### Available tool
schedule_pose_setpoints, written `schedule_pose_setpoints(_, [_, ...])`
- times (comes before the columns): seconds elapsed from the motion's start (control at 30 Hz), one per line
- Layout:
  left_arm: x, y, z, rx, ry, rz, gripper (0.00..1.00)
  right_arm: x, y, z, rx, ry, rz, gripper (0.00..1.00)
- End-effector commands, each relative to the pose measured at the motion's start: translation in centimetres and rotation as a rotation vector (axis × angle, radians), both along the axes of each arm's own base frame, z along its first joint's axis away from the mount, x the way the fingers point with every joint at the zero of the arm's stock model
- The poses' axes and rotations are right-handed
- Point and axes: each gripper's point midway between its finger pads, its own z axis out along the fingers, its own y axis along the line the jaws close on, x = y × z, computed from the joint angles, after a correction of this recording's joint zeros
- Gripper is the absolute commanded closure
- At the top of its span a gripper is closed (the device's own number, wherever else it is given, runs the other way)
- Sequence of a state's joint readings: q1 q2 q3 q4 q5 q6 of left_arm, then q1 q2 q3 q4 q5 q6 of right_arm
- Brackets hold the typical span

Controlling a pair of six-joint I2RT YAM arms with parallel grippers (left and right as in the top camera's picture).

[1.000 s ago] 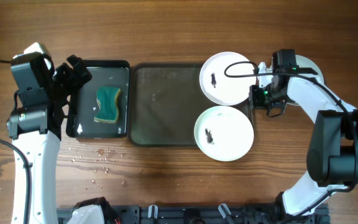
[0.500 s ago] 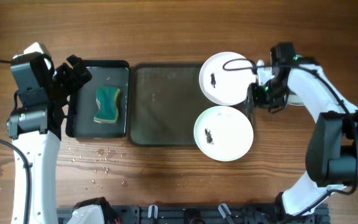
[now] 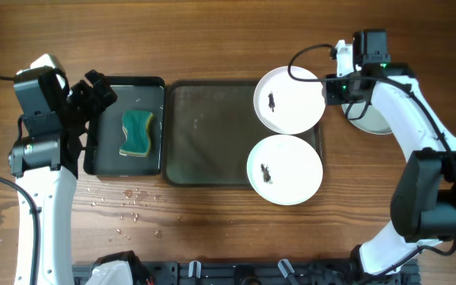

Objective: Clean dirty plates on tray and stack at the side
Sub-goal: 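Drag the upper dirty plate left to the tray center, right gripper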

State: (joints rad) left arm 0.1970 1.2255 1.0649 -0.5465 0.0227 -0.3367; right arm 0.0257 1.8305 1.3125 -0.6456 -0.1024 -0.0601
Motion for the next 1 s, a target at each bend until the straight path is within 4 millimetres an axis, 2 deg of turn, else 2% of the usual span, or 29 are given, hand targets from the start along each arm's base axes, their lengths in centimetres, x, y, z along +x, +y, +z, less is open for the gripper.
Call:
schedule_pose_setpoints(0.0, [0.0,0.3,0.4,-0.001,-0.009,0.019,0.00,-0.7,-0.3,-1.8,-0.029,0.008,0.011,0.70])
schedule_pose_setpoints(0.17, [0.0,0.3,0.4,-0.001,-0.009,0.019,0.00,-0.4,1.1,-3.2,0.043,0.003,0.042,0.73])
schedule_pose_setpoints(0.47, [0.0,0.3,0.4,-0.001,-0.009,0.019,0.00,0.5,1.1,-3.8,0.043,-0.024,0.042,0.76])
schedule_pose_setpoints(0.67, [0.0,0.3,0.4,-0.001,-0.009,0.019,0.00,1.0,1.1,-5.5,0.043,-0.015,0.042,0.77])
schedule_pose_setpoints(0.73, [0.0,0.3,0.4,-0.001,-0.009,0.019,0.00,1.2,1.1,-5.9,0.043,-0.014,0.042,0.87])
schedule_pose_setpoints(0.77, [0.0,0.3,0.4,-0.001,-0.009,0.019,0.00,1.2,1.1,-5.8,0.045,-0.017,0.039,0.96])
schedule_pose_setpoints(0.9, [0.0,0.3,0.4,-0.001,-0.009,0.019,0.00,2.0,1.3,-4.6,0.072,-0.047,0.008,0.96])
schedule_pose_setpoints(0.97, [0.0,0.3,0.4,-0.001,-0.009,0.019,0.00,2.1,2.8,-3.7,0.178,-0.051,-0.007,0.96])
